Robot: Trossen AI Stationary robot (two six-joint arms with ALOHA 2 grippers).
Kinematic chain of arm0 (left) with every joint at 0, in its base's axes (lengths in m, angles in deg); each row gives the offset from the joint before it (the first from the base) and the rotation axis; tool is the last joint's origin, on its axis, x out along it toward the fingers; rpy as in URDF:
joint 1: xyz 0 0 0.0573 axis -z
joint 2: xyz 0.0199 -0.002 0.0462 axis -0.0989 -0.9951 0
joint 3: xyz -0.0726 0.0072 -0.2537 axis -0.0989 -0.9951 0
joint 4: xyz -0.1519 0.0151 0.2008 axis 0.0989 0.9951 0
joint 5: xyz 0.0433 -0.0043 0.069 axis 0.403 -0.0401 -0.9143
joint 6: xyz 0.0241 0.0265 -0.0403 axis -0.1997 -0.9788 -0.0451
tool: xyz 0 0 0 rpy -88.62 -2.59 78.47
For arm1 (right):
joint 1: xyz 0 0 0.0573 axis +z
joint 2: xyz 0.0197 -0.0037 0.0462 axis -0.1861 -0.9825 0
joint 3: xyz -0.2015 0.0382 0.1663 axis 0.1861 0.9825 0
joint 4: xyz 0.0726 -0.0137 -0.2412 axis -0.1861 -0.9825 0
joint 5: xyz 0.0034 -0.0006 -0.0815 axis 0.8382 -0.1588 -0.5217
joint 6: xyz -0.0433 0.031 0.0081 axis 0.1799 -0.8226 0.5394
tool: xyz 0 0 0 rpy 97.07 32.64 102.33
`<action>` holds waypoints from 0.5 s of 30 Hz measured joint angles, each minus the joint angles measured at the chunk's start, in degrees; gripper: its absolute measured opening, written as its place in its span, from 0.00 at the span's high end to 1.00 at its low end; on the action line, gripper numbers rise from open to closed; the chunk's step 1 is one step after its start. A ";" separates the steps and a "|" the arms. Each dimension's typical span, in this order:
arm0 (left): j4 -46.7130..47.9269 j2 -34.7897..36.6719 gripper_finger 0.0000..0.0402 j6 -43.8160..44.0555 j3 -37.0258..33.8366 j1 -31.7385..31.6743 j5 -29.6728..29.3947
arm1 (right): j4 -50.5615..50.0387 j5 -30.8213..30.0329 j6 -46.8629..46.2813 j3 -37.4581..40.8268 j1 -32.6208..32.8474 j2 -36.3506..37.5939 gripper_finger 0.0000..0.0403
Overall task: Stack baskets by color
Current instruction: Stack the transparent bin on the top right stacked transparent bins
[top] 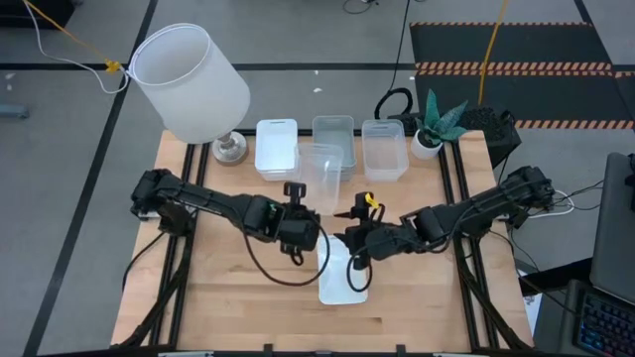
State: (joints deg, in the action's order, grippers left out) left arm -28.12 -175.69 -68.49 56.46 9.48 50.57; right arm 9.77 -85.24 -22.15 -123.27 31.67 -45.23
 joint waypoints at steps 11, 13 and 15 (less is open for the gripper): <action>-1.81 0.00 0.99 -1.93 0.00 0.77 -0.03 | -1.04 -0.03 -0.85 0.02 -1.73 0.00 0.47; -2.00 0.00 0.99 -2.10 0.00 0.95 -0.03 | -1.08 -0.02 -0.85 0.03 -1.74 0.00 0.49; -2.77 0.00 0.99 -2.25 0.00 1.01 -0.03 | -0.64 0.00 -0.85 0.41 -1.74 0.02 0.52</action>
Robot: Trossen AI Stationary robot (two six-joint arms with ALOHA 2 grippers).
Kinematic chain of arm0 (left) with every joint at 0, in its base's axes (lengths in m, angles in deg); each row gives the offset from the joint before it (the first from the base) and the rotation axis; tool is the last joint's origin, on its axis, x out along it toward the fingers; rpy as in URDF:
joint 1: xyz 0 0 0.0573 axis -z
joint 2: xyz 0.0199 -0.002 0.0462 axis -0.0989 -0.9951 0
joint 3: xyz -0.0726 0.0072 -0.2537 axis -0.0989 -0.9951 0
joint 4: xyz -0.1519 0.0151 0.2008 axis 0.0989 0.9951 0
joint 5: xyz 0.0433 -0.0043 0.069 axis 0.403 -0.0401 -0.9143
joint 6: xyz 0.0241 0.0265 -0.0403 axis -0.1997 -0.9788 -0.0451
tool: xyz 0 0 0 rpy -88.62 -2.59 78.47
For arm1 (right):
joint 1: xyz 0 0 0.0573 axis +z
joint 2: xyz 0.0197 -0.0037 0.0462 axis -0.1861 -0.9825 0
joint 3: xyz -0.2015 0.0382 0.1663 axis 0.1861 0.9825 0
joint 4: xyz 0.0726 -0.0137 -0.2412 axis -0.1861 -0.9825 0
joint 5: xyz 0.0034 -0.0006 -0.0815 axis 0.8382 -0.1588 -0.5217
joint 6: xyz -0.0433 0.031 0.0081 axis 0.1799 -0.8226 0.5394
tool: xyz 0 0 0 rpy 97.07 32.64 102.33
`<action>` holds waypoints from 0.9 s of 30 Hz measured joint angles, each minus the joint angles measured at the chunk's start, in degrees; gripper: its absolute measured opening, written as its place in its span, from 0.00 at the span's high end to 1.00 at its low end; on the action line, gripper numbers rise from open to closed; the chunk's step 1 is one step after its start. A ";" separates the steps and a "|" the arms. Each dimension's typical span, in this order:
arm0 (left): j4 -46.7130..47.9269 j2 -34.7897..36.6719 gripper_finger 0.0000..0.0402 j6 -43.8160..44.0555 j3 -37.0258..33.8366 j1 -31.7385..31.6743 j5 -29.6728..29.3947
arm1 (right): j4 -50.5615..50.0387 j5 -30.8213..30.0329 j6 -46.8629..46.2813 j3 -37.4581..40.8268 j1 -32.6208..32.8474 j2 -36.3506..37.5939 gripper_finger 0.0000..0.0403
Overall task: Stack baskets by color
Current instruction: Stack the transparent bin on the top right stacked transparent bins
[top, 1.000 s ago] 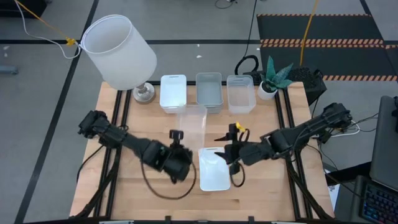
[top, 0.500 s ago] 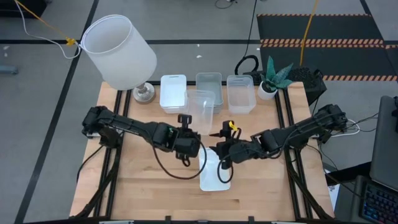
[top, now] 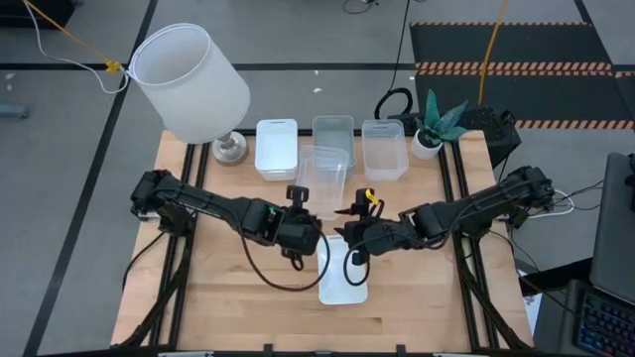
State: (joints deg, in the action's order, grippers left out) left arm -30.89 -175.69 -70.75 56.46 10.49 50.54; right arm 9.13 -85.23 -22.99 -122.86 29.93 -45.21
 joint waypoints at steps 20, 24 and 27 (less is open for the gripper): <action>-3.13 -0.07 0.99 -3.15 0.00 0.22 -0.23 | 2.38 0.68 2.16 3.90 -3.02 0.02 0.69; -3.51 -0.07 0.99 -3.45 0.01 0.26 -0.20 | 2.26 1.74 2.91 3.92 -3.02 0.02 0.73; -4.33 -0.06 0.99 -4.23 0.00 0.38 -0.26 | 2.02 1.74 3.03 3.92 -3.02 0.02 0.77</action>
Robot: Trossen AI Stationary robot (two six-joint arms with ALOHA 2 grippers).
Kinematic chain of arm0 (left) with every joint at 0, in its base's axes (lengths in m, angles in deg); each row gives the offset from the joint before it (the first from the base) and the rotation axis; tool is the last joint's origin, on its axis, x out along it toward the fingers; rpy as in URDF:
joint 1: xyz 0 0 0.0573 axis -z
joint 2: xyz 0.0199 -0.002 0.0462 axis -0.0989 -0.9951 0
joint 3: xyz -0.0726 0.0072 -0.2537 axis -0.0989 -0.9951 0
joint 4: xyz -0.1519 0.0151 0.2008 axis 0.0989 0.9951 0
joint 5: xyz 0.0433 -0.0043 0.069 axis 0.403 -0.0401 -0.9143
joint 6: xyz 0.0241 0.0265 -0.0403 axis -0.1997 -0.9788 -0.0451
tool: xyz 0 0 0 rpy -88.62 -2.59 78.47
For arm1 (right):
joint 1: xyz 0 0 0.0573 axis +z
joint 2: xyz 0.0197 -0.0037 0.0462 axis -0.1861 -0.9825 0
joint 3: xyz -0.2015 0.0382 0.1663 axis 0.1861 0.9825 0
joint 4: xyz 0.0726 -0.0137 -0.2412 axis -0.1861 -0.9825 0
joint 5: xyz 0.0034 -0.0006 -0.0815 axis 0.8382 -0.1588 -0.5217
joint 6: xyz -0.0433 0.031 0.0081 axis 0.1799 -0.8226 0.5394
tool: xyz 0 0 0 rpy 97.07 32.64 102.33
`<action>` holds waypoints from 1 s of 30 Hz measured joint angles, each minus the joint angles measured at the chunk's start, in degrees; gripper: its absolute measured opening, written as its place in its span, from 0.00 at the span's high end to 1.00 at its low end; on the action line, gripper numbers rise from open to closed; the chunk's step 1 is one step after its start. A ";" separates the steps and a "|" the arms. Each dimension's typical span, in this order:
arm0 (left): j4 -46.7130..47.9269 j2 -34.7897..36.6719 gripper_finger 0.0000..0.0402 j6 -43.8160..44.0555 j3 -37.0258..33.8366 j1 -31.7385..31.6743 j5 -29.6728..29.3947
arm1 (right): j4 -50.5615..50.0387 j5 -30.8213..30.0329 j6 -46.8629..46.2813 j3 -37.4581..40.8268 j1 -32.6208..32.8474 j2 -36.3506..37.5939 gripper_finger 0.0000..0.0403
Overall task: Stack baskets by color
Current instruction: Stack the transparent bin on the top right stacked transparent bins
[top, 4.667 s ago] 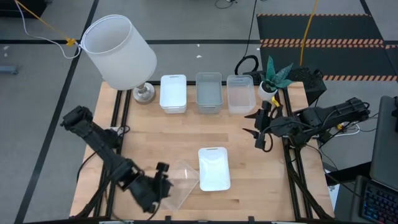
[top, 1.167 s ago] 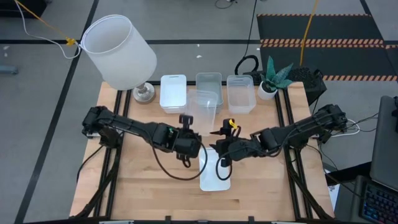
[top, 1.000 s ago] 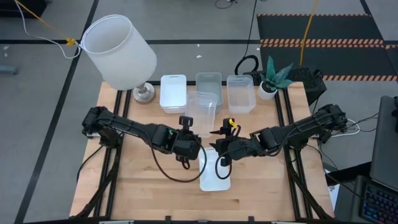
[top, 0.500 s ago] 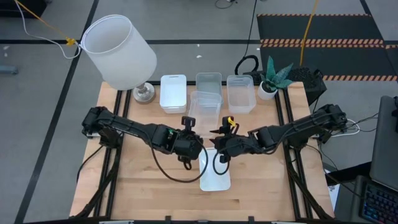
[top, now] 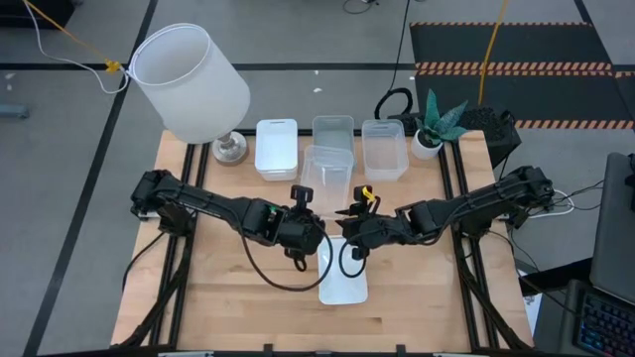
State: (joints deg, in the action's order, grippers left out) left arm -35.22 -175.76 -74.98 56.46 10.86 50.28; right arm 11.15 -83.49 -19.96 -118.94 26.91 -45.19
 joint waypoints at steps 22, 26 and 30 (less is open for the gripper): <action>-4.84 0.02 0.98 -4.86 0.00 1.75 -0.33 | -1.57 0.40 1.18 0.07 0.02 -0.02 0.96; -4.98 0.02 0.99 -4.69 0.00 1.77 0.04 | -1.56 0.01 1.29 0.07 0.02 -0.02 0.93; -5.03 0.02 0.98 -4.41 0.00 1.77 0.26 | -1.66 -0.07 1.27 0.07 0.02 -0.02 0.90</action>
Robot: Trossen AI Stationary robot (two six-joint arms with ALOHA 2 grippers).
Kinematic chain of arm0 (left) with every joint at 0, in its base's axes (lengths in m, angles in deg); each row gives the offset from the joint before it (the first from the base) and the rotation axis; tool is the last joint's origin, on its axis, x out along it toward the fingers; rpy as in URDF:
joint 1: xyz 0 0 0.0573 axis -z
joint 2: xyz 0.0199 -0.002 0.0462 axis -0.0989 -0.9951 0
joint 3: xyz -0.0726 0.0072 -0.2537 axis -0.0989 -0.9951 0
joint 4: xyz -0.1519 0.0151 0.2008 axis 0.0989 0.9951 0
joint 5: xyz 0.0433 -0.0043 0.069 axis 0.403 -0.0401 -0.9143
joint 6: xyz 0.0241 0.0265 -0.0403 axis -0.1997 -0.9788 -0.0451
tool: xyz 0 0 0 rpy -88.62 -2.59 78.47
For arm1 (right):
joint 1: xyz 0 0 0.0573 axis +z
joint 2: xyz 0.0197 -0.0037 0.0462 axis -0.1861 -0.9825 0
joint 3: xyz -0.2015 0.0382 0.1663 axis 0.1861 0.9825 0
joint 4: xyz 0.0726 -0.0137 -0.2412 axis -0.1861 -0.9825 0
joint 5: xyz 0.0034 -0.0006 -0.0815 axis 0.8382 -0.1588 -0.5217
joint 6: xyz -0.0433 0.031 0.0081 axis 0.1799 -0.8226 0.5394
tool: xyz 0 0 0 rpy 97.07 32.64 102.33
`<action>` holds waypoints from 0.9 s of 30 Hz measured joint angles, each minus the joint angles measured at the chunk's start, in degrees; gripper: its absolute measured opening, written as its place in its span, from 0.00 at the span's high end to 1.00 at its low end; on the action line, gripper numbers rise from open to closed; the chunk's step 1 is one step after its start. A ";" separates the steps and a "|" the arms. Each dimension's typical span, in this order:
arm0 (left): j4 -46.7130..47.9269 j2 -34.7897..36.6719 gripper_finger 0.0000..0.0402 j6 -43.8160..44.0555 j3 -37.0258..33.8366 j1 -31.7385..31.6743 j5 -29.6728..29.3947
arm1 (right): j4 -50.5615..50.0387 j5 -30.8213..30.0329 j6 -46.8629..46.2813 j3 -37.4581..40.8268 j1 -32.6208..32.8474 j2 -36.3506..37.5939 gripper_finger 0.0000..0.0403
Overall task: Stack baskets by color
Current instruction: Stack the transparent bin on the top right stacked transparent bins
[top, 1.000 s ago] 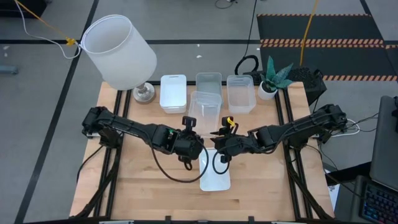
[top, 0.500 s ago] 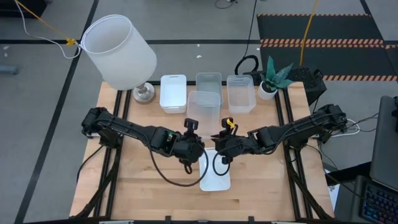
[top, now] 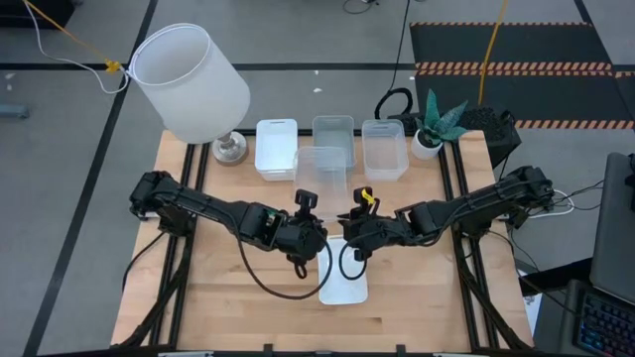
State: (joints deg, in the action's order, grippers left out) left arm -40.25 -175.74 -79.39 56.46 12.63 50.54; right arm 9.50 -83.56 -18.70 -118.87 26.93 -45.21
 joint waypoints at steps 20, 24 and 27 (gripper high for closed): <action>-0.07 0.00 0.99 0.67 0.02 -0.27 0.63 | -0.41 2.28 -0.74 0.00 -0.02 0.00 0.86; -0.07 0.00 0.98 1.33 0.02 -0.50 0.63 | -0.61 2.43 -0.92 0.00 -0.02 0.00 0.80; -0.07 0.00 0.99 1.37 0.02 -0.56 0.60 | -0.71 2.55 -0.92 -0.02 -0.02 0.00 0.79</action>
State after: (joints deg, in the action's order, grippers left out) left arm -40.32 -175.74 -78.01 56.48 12.07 51.14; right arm 8.79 -81.01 -19.61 -118.90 26.91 -45.21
